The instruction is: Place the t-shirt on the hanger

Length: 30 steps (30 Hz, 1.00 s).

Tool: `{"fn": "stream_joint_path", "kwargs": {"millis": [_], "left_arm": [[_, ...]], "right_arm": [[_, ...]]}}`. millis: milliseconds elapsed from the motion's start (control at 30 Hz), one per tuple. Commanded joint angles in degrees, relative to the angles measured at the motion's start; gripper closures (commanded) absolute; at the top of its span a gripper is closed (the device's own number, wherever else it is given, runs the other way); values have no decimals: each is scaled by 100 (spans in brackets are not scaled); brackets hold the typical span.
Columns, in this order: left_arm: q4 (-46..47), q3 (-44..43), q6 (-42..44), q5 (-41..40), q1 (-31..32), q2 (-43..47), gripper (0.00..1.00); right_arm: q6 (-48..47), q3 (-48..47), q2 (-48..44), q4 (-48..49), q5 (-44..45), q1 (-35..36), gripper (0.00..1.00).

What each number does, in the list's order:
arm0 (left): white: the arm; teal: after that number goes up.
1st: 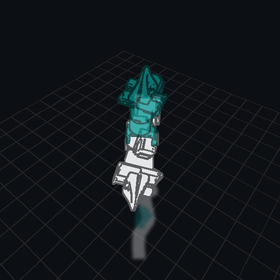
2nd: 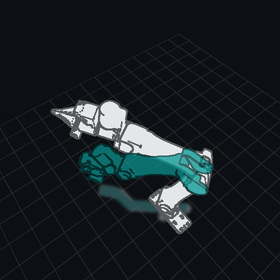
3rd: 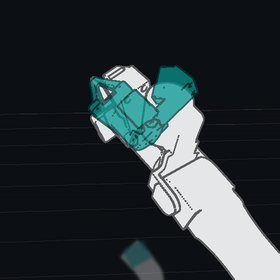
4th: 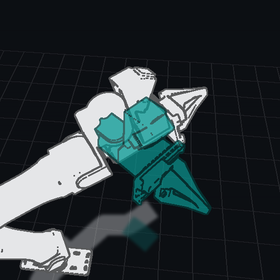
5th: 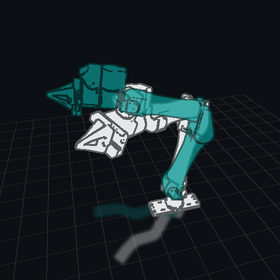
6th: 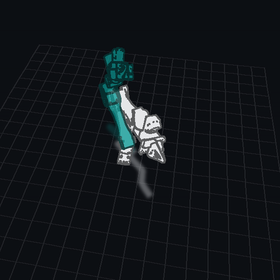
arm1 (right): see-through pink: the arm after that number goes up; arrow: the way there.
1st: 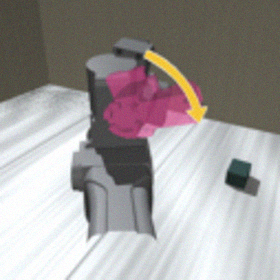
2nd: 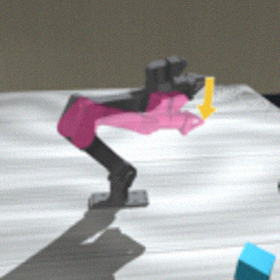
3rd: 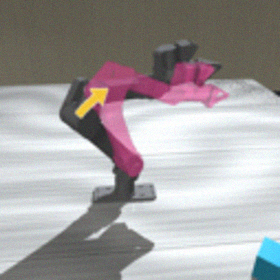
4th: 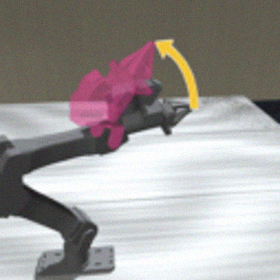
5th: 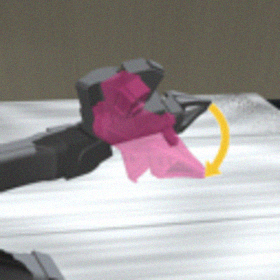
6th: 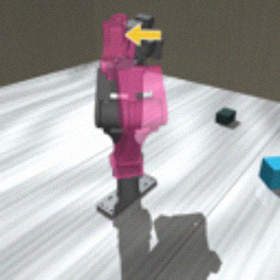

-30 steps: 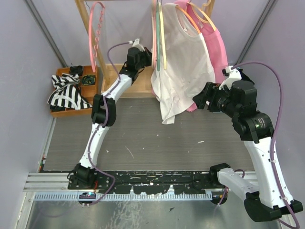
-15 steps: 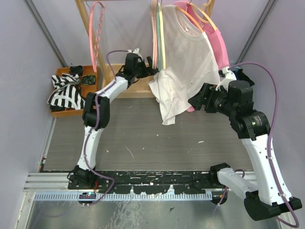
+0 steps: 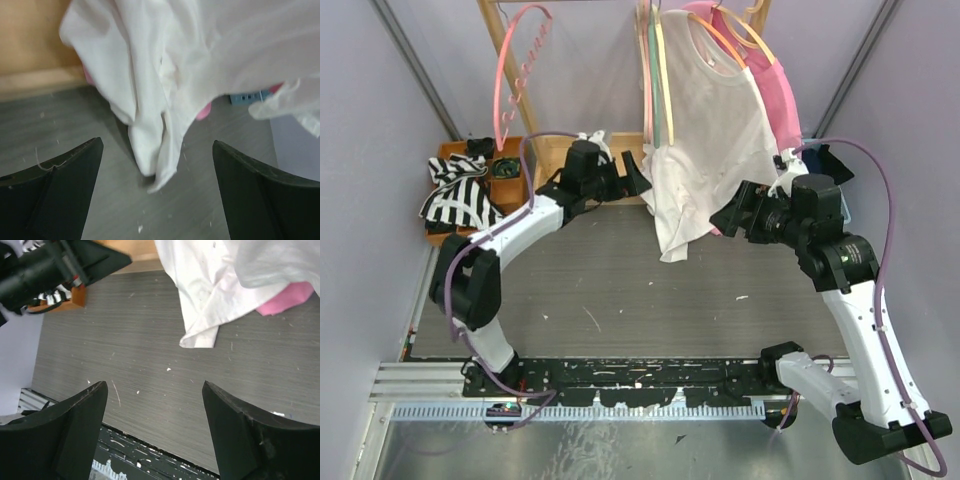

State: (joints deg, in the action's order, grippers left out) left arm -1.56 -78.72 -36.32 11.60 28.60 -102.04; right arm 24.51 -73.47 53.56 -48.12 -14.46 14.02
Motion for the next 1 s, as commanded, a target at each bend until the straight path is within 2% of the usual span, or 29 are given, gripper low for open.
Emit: {"fn": "stream_joint_path", "kwargs": {"millis": [0,167,300,567,733,867,967], "left_arm": [[-645,652,26,-259,372,1042,2],[-1070,1616,-41,-589,831,2339,2],[-1594,2124,-140,-758,1120,3339,2],[-3033,2457,-164,-1193,1240,5174,2],[-3590,2459,-125,-1478,1243,5831,2],[-3749,2463,-68,-1598,1242,6011,2],[-3887,2469,-27,-1644,1239,6091,2]], "right_arm": [[293,297,-208,153,489,20,16],[413,723,-423,265,817,21,9],[448,815,-488,231,1154,17,7],[622,942,-636,258,1276,22,4],[457,1102,-699,305,1398,20,4],[306,1334,-901,405,1479,21,2],[343,1578,-1121,566,1197,22,1]]}}
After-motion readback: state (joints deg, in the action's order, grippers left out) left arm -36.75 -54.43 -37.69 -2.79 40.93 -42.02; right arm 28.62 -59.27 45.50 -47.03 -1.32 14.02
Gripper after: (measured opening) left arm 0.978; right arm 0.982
